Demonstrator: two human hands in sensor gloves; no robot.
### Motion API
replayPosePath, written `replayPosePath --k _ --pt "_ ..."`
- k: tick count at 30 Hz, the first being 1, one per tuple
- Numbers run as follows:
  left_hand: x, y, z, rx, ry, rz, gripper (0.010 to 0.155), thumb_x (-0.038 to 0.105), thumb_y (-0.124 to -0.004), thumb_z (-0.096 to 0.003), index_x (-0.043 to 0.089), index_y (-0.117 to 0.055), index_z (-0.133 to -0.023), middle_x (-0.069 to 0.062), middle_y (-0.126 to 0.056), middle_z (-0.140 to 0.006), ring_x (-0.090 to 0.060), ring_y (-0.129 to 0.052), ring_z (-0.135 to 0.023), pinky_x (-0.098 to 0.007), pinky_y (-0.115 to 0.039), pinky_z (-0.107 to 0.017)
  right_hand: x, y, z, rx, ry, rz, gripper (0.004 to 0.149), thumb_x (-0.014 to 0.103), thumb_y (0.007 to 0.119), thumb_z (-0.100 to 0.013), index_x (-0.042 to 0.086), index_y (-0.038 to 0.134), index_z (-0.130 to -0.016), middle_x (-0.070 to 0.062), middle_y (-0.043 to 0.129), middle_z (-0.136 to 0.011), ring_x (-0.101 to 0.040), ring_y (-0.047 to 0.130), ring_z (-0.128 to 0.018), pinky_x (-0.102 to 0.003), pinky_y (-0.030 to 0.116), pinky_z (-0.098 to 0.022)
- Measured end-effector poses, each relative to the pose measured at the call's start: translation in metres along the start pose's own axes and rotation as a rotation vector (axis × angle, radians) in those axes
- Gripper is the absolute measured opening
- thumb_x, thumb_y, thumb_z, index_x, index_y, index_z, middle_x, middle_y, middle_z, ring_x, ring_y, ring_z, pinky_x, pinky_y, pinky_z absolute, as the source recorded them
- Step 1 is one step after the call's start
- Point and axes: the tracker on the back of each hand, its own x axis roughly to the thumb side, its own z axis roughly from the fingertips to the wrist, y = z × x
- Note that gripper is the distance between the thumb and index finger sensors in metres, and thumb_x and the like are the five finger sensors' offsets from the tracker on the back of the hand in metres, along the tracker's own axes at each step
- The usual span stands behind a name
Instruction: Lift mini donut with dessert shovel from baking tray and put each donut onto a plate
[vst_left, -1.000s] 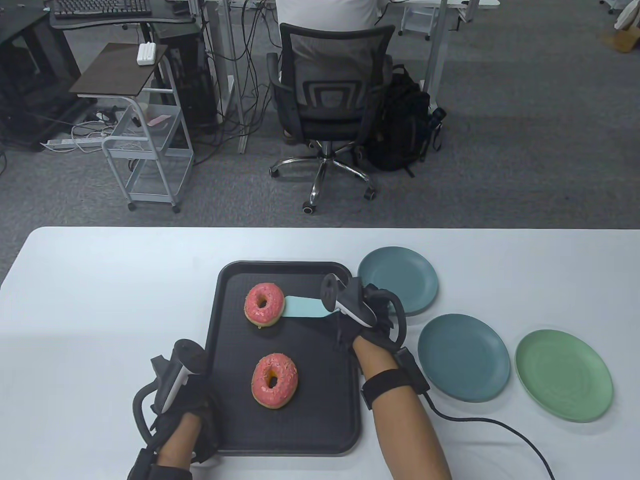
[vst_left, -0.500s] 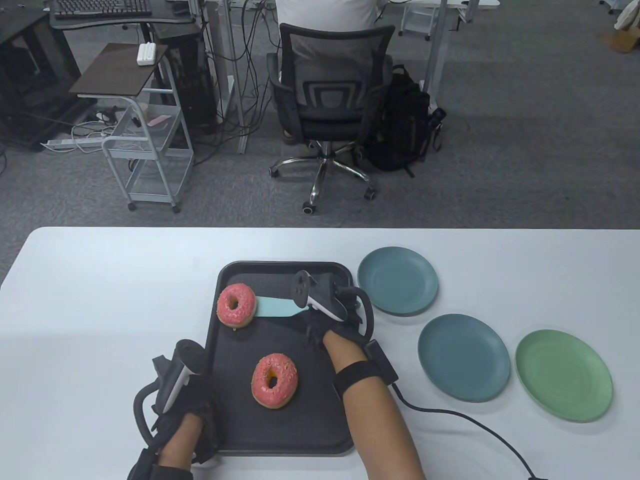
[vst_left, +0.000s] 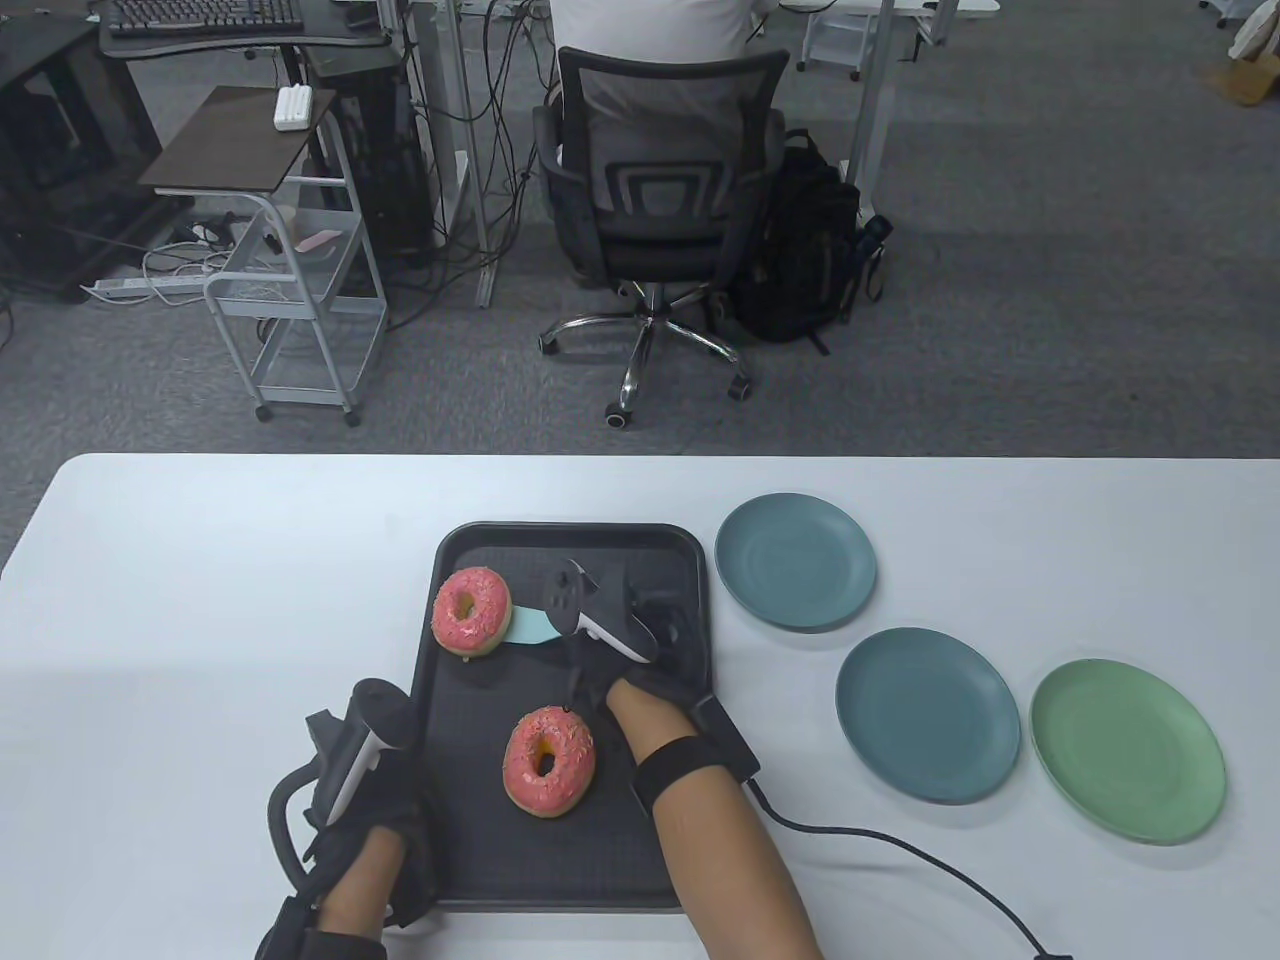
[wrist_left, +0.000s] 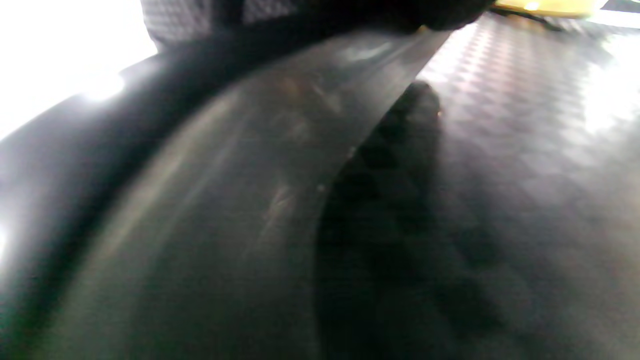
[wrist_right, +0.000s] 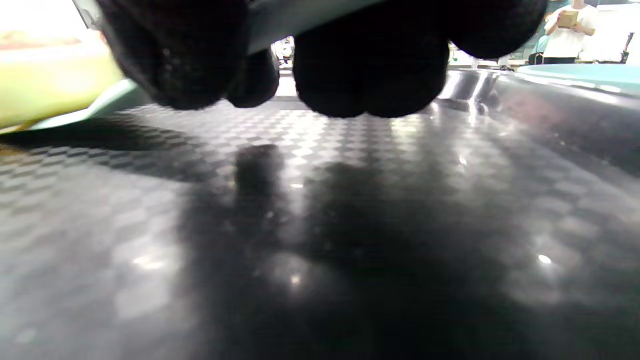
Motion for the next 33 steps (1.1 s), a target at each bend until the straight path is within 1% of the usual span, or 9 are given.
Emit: replayPosePath --k 3,8,14,19,24,28,29,31,33 --pt "0.001 0.000 0.000 0.000 0.005 -0.010 0.056 0.041 -0.072 -0.0480 0.025 -0.054 -0.099 -0.001 -0.078 -0.083 -0.017 -0.093 -0.057 -0.042 -0.081 -0.052 -0.004 0.002 0.001 0.018 0.009 -0.047 0.054 0.041 0.087 -0.039 0.028 0.079 -0.092 -0.016 0.091 -0.077 -0.036 0.090 -0.059 -0.055 0.070 -0.055" --pt "0.000 -0.001 0.000 -0.003 0.004 -0.004 0.057 0.042 -0.071 -0.0479 0.025 -0.054 -0.099 -0.001 -0.077 -0.083 -0.017 -0.093 -0.057 -0.042 -0.081 -0.052 -0.012 -0.003 0.006 -0.017 0.014 -0.062 0.055 0.041 0.087 -0.039 0.028 0.079 -0.091 -0.015 0.092 -0.076 -0.035 0.091 -0.058 -0.055 0.071 -0.054" --pt "0.000 -0.001 0.000 -0.004 0.004 -0.005 0.057 0.042 -0.071 -0.0481 0.025 -0.053 -0.099 -0.001 -0.077 -0.083 -0.017 -0.092 -0.057 -0.042 -0.081 -0.052 -0.025 -0.028 0.012 -0.067 0.044 -0.106 0.055 0.043 0.088 -0.039 0.028 0.079 -0.091 -0.015 0.092 -0.075 -0.034 0.092 -0.056 -0.054 0.073 -0.052" --pt "0.000 -0.001 0.000 -0.007 0.004 -0.002 0.057 0.042 -0.071 -0.0480 0.025 -0.053 -0.099 -0.001 -0.077 -0.083 -0.017 -0.092 -0.057 -0.042 -0.081 -0.052 -0.045 -0.053 0.019 -0.100 0.083 -0.144 0.054 0.044 0.088 -0.039 0.029 0.080 -0.091 -0.014 0.094 -0.073 -0.033 0.093 -0.053 -0.052 0.075 -0.050" --pt "0.000 -0.001 0.000 -0.007 0.003 -0.004 0.057 0.042 -0.071 -0.0481 0.025 -0.053 -0.099 -0.001 -0.076 -0.083 -0.017 -0.092 -0.057 -0.042 -0.081 -0.052 -0.078 -0.072 0.027 -0.132 0.131 -0.161 0.055 0.044 0.088 -0.039 0.029 0.080 -0.091 -0.014 0.094 -0.073 -0.032 0.094 -0.052 -0.051 0.078 -0.047" --pt "0.000 -0.001 0.000 -0.008 0.003 -0.002 0.057 0.042 -0.071 -0.0480 0.025 -0.053 -0.099 -0.001 -0.077 -0.083 -0.017 -0.092 -0.057 -0.042 -0.081 -0.052 -0.118 -0.080 0.037 -0.147 0.212 -0.159 0.055 0.044 0.088 -0.039 0.028 0.080 -0.091 -0.014 0.094 -0.072 -0.032 0.094 -0.051 -0.050 0.080 -0.044" --pt "0.000 -0.001 0.000 -0.008 0.003 -0.002 0.057 0.042 -0.071 -0.0480 0.025 -0.053 -0.099 -0.001 -0.076 -0.083 -0.017 -0.092 -0.057 -0.042 -0.081 -0.052 -0.122 -0.080 0.038 -0.149 0.219 -0.159 0.055 0.044 0.088 -0.039 0.028 0.080 -0.091 -0.014 0.094 -0.072 -0.032 0.094 -0.051 -0.050 0.081 -0.044" --pt "0.000 -0.001 0.000 -0.008 0.003 -0.001 0.057 0.042 -0.071 -0.0481 0.025 -0.053 -0.099 -0.001 -0.076 -0.083 -0.017 -0.092 -0.057 -0.042 -0.081 -0.052 -0.141 -0.082 0.042 -0.161 0.258 -0.158 0.055 0.044 0.088 -0.040 0.027 0.080 -0.091 -0.015 0.094 -0.072 -0.032 0.094 -0.051 -0.050 0.081 -0.044" --pt "0.000 -0.001 0.000 -0.008 0.003 -0.002 0.057 0.042 -0.071 -0.0480 0.025 -0.053 -0.099 -0.001 -0.076 -0.083 -0.017 -0.092 -0.057 -0.042 -0.081 -0.052 -0.164 -0.084 0.047 -0.173 0.309 -0.142 0.055 0.044 0.088 -0.040 0.027 0.079 -0.092 -0.015 0.094 -0.072 -0.032 0.094 -0.051 -0.050 0.081 -0.044"
